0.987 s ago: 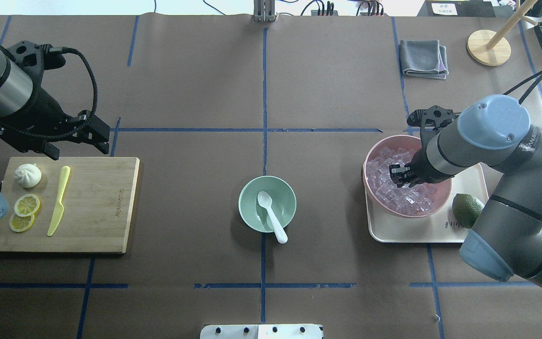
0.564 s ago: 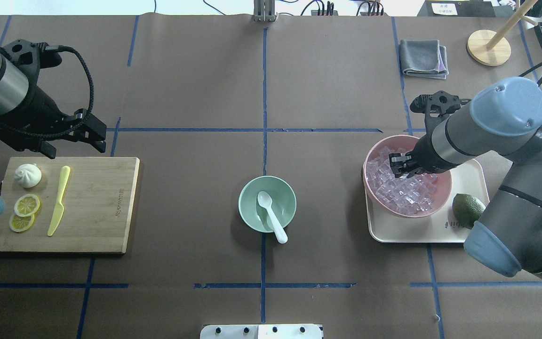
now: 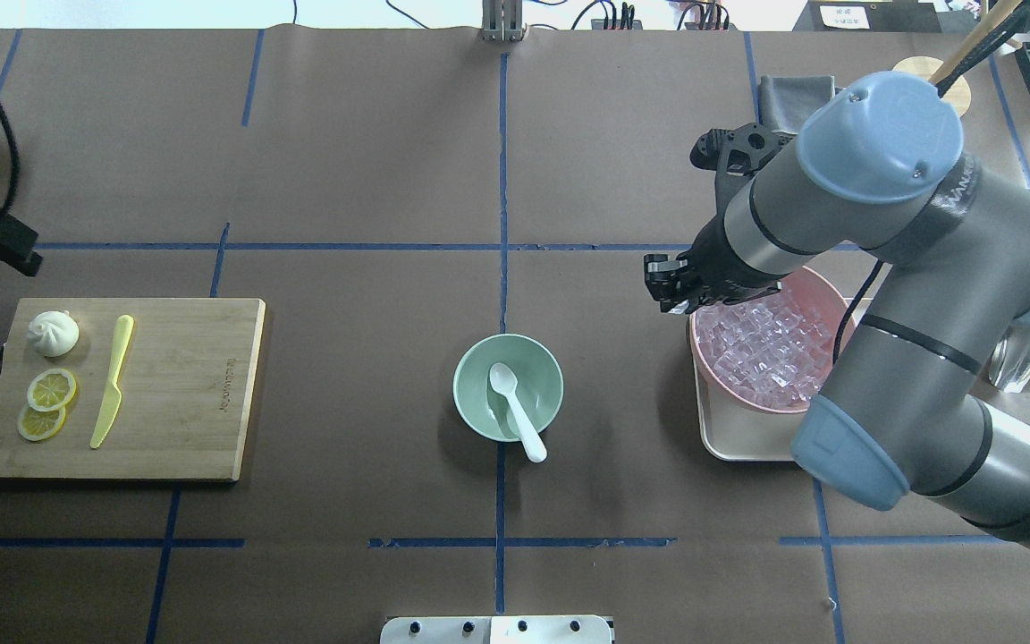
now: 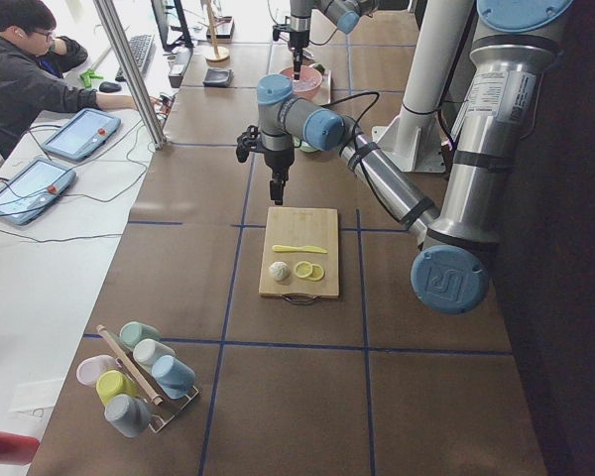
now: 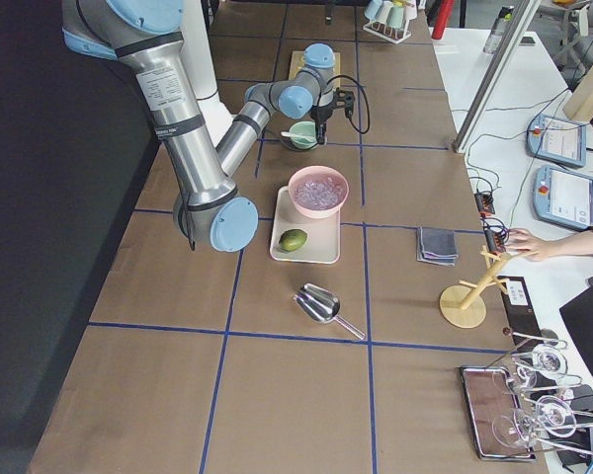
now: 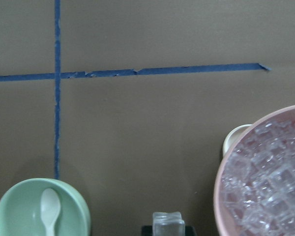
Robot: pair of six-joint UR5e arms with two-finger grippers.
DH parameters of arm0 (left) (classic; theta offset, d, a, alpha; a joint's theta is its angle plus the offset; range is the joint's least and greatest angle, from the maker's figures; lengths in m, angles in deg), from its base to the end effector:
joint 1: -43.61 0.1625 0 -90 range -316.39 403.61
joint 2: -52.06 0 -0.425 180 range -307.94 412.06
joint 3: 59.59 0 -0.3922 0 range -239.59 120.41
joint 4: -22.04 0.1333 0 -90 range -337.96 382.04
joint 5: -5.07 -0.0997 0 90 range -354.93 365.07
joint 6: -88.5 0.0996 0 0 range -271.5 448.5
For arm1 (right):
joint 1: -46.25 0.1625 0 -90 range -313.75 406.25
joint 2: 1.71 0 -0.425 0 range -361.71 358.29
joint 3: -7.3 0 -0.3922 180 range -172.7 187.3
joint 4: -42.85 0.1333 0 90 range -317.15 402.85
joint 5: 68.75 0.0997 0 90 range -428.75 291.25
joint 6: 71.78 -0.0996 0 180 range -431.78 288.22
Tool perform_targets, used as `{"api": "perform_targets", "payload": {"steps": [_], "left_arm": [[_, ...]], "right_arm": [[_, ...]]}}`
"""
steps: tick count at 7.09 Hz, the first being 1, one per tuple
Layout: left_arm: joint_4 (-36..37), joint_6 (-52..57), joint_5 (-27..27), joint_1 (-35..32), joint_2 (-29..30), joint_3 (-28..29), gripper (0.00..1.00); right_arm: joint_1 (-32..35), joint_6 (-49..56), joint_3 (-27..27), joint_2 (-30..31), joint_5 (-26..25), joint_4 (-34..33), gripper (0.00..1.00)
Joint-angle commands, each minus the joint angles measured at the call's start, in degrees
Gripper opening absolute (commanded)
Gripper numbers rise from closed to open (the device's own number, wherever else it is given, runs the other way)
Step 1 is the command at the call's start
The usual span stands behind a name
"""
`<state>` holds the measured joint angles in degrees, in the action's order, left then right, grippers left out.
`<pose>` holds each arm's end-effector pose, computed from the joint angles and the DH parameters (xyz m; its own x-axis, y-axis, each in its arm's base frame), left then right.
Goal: Put spoon and ice into bowl
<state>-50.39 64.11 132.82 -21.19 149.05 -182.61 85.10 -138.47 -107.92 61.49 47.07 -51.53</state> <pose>0.1365 -0.4600 0.3669 0.7235 0.1538 -0.6730 -0.1041 0.9880 0.1140 -0.3847 -0.4253 0.2194 0.6062 0.0309 0.7947 -0.0807 0.9965 0.0229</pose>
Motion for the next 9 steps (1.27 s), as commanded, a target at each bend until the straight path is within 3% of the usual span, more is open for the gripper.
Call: {"api": "perform_targets", "payload": {"steps": [1, 3, 4, 7, 8, 9], "left_arm": [[0.1, 19.49, 0.04, -10.29, -6.35, 2.43, 1.0], [-0.52, 33.36, 0.13, -19.45, -10.06, 7.51, 1.0], [-0.78, 34.31, 0.04, -20.61, -11.89, 7.71, 1.0], [-4.73, 36.08, -0.66, -20.71, -16.21, 8.85, 1.0], [-4.91, 35.99, -0.58, -20.71, -16.22, 8.85, 1.0], [-4.91, 35.99, -0.57, -20.71, -16.22, 8.94, 1.0]], "right_arm": [[-6.82, -8.08, 2.79, -6.3, -5.92, -0.11, 0.0], [-11.49, -9.16, 7.0, -10.45, -10.25, -0.02, 0.0], [-13.26, -9.6, 9.2, -12.29, -12.79, 0.07, 0.0], [-15.03, -10.39, 13.52, -15.64, -13.52, 0.16, 0.02], [-15.03, -10.39, 13.61, -15.65, -13.43, 0.16, 0.21], [-15.03, -10.48, 13.7, -15.56, -13.43, 0.07, 0.75]]}}
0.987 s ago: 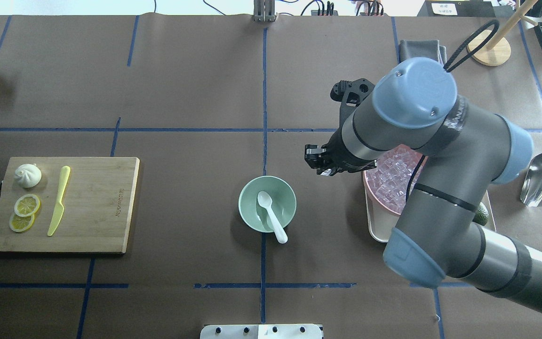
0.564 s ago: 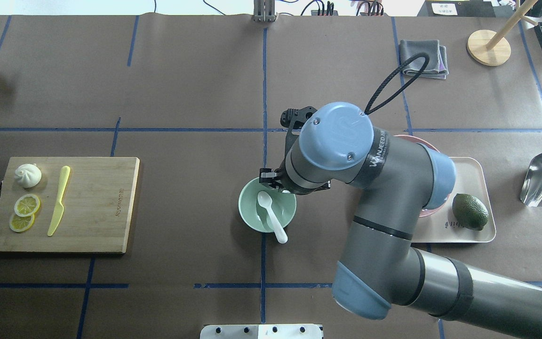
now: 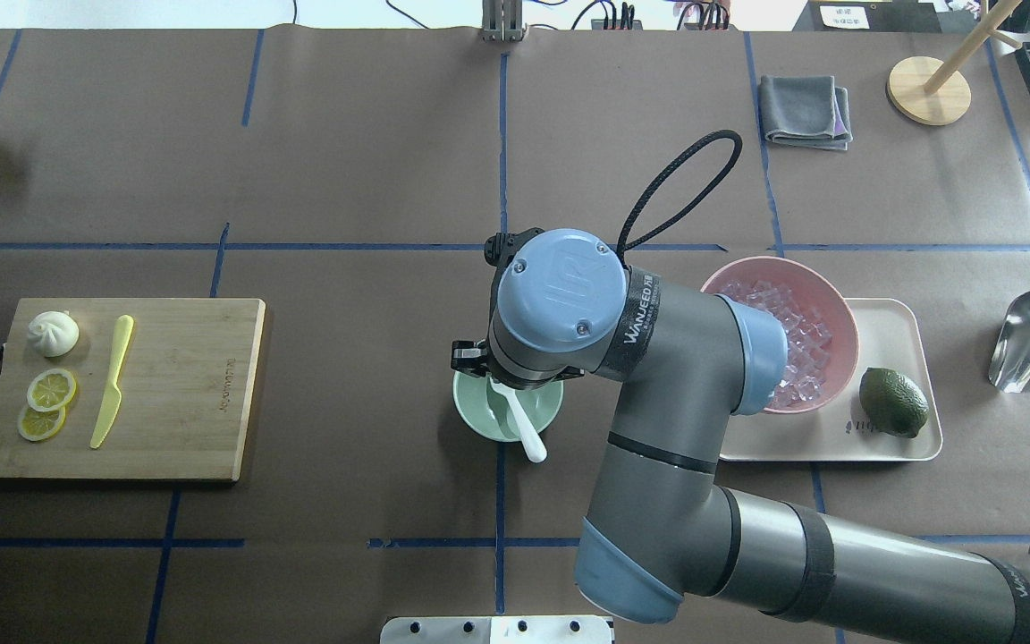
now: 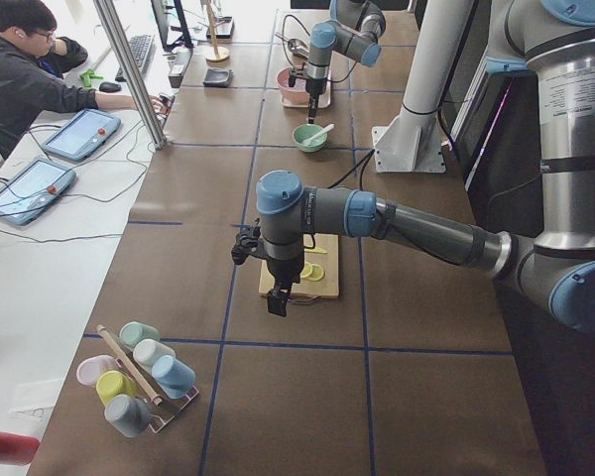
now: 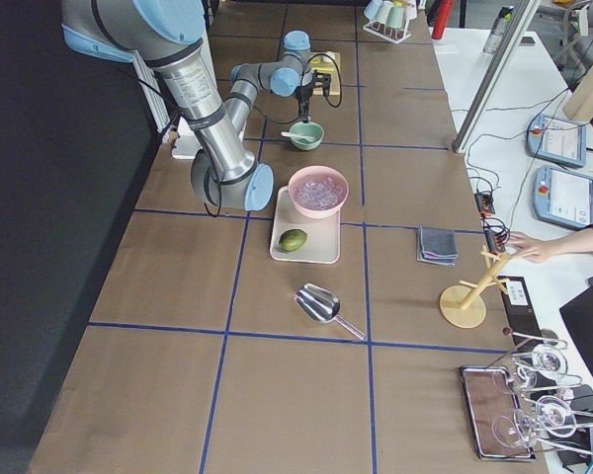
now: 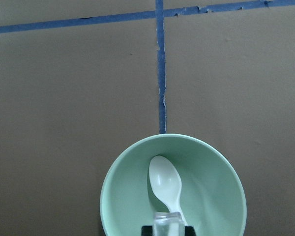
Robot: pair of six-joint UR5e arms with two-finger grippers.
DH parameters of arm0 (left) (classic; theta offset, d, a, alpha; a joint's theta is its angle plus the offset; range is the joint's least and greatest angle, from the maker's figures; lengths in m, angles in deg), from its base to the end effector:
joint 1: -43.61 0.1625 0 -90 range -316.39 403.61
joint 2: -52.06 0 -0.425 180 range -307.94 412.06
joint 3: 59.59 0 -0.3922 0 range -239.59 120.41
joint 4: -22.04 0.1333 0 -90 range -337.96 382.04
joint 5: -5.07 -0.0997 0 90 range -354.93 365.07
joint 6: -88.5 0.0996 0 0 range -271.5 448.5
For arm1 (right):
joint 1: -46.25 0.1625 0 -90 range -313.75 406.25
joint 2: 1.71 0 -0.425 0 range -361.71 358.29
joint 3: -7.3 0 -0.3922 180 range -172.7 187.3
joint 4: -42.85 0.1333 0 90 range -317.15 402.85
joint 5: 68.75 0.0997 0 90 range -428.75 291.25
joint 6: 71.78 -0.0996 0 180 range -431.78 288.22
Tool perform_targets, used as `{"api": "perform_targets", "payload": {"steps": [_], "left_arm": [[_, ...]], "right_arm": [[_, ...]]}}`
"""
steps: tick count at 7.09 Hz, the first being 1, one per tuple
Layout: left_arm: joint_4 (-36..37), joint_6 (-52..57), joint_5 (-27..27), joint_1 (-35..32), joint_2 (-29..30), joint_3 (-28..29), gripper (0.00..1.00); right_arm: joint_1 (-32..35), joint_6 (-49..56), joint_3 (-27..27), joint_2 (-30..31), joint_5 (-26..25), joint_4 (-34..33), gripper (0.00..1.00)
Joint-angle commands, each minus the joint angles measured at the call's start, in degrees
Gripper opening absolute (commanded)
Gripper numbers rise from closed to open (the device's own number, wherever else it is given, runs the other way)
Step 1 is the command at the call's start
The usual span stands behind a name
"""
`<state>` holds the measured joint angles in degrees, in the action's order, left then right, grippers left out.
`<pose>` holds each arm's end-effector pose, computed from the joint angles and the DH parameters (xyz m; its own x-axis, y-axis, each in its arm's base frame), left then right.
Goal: Put spoon and ice into bowl
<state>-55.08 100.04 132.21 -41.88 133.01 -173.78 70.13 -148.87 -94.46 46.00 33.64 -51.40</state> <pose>-0.0403 -0.4190 0.5552 0.7611 0.2839 -0.5832 -0.2356 0.9587 0.1593 -0.5535 -0.3675 0.1460 0.6301 0.0403 0.7754 -0.1075 0.9936 0.0357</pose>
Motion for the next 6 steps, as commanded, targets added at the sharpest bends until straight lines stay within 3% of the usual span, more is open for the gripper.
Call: {"api": "perform_targets", "payload": {"steps": [1, 4, 6], "left_arm": [[-0.22, 0.15, 0.03, -0.11, -0.18, 0.2, 1.0], [-0.22, 1.12, 0.12, -1.07, 0.7, 4.57, 1.0], [-0.22, 1.47, 0.65, -3.09, 2.02, 9.67, 1.0]], "right_arm": [[-0.06, -0.07, 0.24, -0.07, 0.0, -0.06, 0.99], [2.12, 0.8, -2.72, 0.63, 0.69, -0.67, 0.99], [8.17, 9.0, -12.09, 5.36, 3.85, -8.97, 0.99]]}}
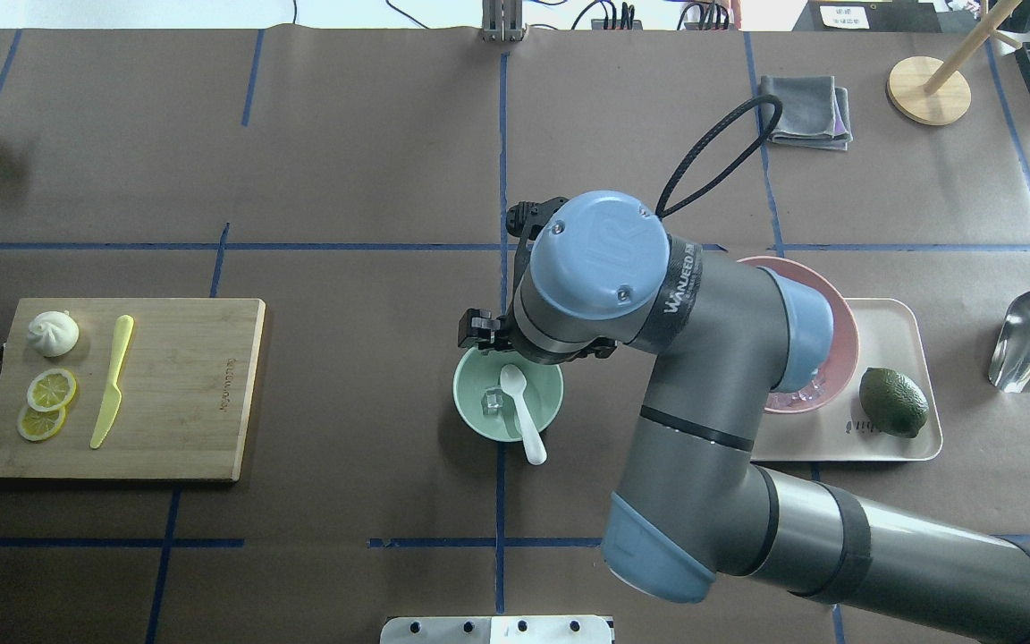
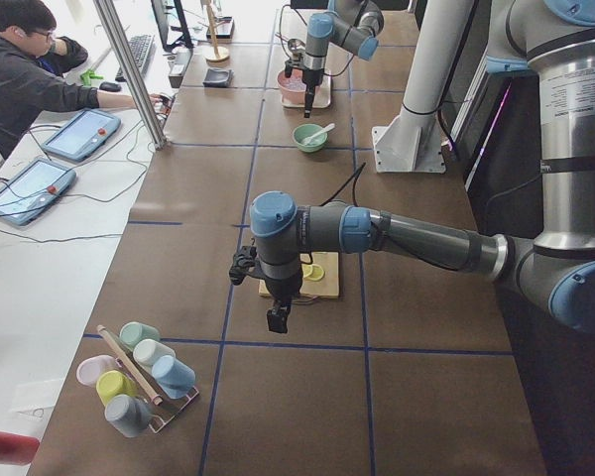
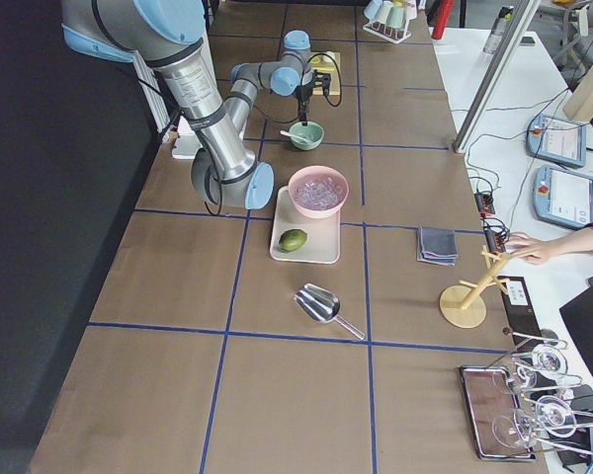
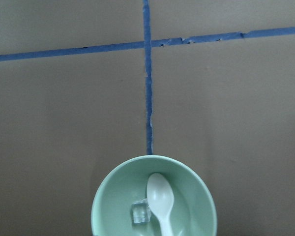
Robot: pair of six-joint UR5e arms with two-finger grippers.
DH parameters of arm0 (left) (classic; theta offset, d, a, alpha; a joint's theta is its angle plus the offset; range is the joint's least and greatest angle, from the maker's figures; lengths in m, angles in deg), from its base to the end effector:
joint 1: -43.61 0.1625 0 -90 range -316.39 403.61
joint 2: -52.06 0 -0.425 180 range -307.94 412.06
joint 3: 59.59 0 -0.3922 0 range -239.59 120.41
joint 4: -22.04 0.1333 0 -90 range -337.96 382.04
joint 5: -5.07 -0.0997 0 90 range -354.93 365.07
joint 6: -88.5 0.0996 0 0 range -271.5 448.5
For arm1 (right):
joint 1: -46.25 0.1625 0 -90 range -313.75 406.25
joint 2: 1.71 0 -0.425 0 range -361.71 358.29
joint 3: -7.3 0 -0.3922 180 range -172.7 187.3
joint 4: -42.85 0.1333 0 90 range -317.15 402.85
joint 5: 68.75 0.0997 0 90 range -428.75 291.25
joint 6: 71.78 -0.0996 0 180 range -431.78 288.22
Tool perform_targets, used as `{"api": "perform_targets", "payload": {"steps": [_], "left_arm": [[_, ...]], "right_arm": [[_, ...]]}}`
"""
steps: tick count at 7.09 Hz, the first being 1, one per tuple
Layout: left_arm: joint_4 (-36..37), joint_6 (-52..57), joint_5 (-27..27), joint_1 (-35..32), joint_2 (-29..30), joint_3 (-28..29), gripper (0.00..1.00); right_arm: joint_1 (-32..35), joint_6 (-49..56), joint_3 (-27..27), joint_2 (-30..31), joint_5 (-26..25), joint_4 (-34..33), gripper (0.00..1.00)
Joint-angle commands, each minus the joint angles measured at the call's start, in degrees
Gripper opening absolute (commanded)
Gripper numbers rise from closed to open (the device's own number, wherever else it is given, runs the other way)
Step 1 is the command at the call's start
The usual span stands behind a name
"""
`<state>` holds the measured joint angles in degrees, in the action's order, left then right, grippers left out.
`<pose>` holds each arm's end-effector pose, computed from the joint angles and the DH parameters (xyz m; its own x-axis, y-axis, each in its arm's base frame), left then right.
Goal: Put spoon and ice into bowl
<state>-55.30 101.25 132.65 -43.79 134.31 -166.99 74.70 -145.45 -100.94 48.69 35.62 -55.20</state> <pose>-0.0532 -0.4276 0.6019 0.7636 0.2240 -0.6056 -0.2192 0.9721 0.0832 -0.4914 -0.3897 0.1441 0.6276 0.0303 0.7779 -0.1234 0.9905 0.0610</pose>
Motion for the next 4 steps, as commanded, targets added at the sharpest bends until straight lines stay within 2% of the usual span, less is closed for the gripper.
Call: {"api": "perform_targets", "payload": {"steps": [1, 2, 3, 4], "left_arm": [[0.17, 0.17, 1.87, -1.97, 0.71, 3.16, 1.0], [0.17, 0.17, 8.41, -2.24, 0.63, 4.9, 1.0], [0.17, -0.09, 10.48, -2.94, 0.97, 6.14, 1.0], [0.87, -0.53, 10.41, -3.3, 4.11, 8.33, 1.0]], "right_arm": [[8.76, 12.08, -9.93, 4.69, 4.15, -10.36, 0.99], [15.42, 19.97, -12.32, 8.36, 10.18, -10.93, 0.99], [23.15, 28.23, -12.96, 12.84, 16.41, -10.85, 0.99], [30.01, 38.23, -12.88, 17.32, 20.91, -10.85, 0.99]]}}
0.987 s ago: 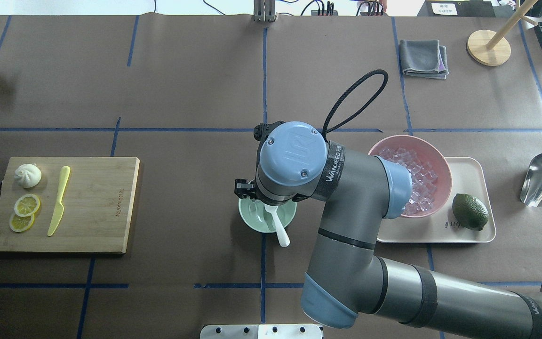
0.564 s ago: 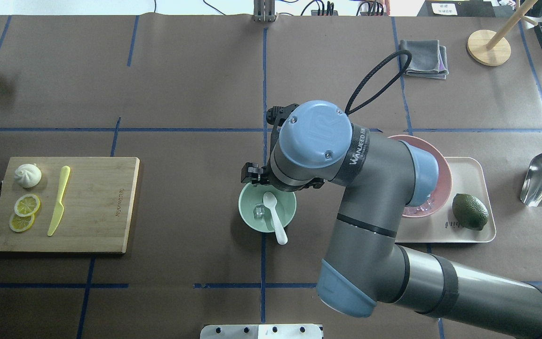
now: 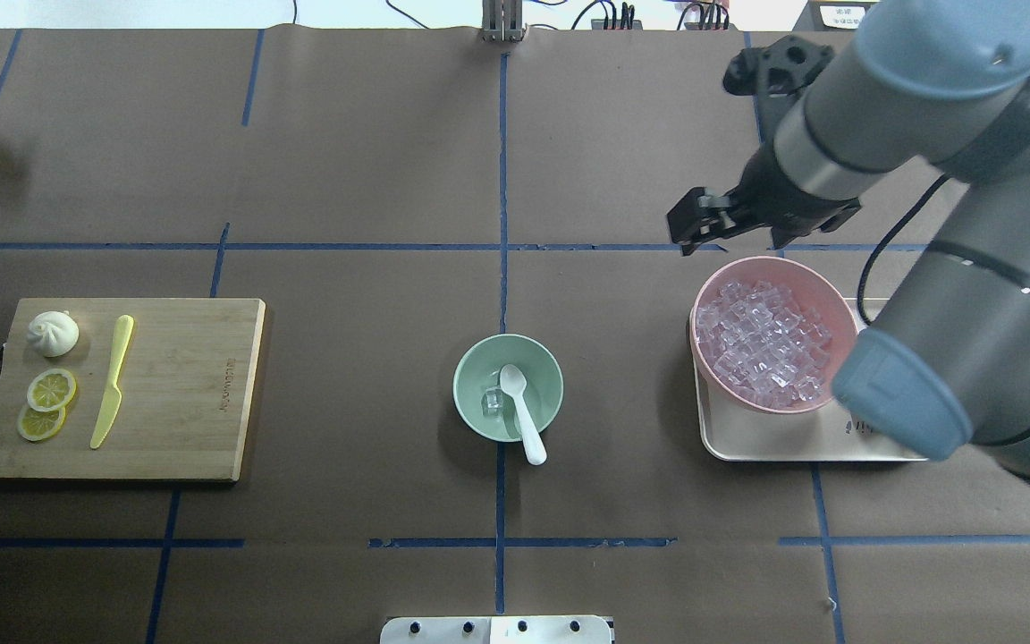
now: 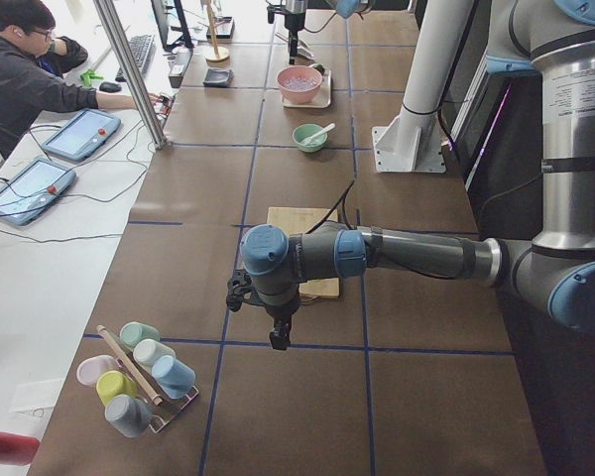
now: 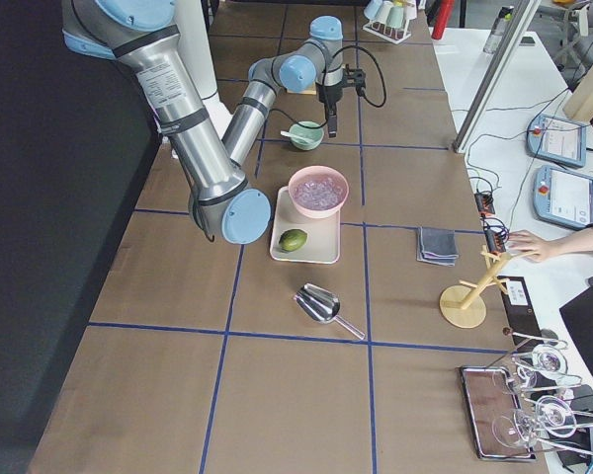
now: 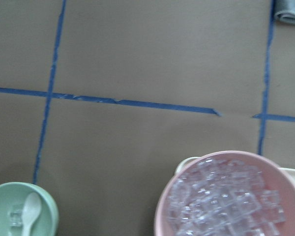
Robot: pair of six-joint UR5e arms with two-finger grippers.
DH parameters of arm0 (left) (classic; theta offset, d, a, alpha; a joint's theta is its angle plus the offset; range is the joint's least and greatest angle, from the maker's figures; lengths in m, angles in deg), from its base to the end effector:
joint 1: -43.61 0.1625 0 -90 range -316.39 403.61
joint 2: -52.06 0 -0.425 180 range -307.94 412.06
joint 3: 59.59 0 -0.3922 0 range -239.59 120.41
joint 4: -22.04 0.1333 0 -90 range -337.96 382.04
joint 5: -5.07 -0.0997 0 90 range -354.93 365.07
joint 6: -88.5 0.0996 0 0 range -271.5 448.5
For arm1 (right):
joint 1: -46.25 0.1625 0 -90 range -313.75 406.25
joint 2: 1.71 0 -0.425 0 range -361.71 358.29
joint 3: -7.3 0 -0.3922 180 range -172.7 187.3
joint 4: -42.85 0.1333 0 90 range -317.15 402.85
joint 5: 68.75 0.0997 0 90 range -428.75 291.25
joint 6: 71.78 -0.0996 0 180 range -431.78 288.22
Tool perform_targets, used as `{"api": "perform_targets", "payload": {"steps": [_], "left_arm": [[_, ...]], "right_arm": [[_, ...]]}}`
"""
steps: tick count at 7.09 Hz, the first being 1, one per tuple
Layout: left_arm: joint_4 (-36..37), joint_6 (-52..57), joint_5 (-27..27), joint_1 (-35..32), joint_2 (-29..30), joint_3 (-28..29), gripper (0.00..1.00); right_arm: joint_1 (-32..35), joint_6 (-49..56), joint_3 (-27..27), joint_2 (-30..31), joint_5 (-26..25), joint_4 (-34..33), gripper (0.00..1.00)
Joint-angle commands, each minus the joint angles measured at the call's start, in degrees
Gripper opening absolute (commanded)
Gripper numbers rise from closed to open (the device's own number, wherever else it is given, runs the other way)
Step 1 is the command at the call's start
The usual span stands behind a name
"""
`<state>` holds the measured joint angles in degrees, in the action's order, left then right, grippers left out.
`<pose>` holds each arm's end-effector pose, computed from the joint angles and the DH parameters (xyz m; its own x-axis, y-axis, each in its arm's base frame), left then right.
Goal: Put spoon and ice into bowl
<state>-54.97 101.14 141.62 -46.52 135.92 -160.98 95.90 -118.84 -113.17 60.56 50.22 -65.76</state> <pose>-0.0620 -0.4345 0.6305 0.6713 0.1199 -0.7314 -0.1482 0.9886 0.0260 -0.2827 -0.4642 0.2090 0.6833 -0.1162 0.7208 -0.0019 0.9870 0.1609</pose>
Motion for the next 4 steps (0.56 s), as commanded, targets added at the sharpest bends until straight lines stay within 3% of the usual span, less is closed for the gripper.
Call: {"api": "perform_targets", "payload": {"steps": [1, 4], "left_arm": [[0.37, -0.42, 1.52, -1.18, 4.45, 5.64, 1.0], [0.01, -0.51, 1.17, -1.18, 5.53, 7.17, 1.0]], "right_arm": [[13.67, 19.04, -0.65, 10.72, 8.63, 0.23, 0.99], [28.45, 40.59, 4.86, 21.99, 13.91, 0.32, 0.99]]}}
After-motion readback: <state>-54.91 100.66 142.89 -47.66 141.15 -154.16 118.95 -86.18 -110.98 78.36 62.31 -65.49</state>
